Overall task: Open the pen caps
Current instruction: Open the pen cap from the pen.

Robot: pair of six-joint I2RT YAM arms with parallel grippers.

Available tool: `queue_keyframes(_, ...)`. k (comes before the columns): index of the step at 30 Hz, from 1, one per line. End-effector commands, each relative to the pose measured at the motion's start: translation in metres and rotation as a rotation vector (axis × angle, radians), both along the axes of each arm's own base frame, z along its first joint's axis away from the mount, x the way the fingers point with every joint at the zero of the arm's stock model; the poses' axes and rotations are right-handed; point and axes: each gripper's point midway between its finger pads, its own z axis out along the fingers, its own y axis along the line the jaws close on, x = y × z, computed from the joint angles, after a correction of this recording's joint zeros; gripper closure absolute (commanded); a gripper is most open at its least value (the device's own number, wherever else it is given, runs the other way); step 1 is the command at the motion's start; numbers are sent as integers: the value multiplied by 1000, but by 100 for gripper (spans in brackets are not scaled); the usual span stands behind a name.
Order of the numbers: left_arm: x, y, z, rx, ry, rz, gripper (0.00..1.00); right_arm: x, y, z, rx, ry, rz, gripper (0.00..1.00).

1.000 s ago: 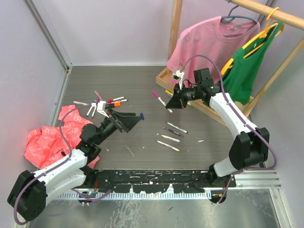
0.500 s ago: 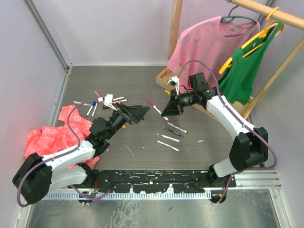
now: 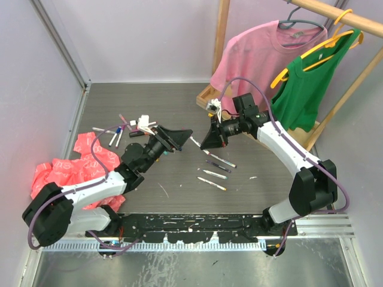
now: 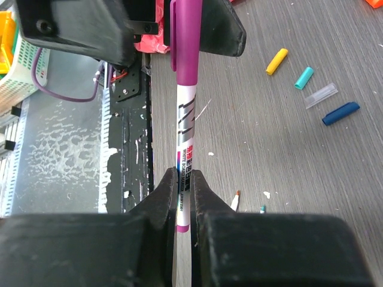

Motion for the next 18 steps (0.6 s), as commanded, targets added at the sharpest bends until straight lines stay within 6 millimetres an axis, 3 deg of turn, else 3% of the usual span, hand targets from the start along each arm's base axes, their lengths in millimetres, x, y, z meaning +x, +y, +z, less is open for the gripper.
queue_keyframes(1,7,0,16,-56,-8,31,41,6,2,2,0,-49,-2,99)
queue_keyframes(8,10,-4,8,-53,24,30,64,9,5,-10,-54,-68,-18,99)
queue_keyframes(14,10,-5,-4,-46,56,27,97,10,7,-16,-82,-81,-20,99)
queue_keyframes(18,9,-3,-7,-49,50,26,100,10,8,-17,-79,-70,-25,84)
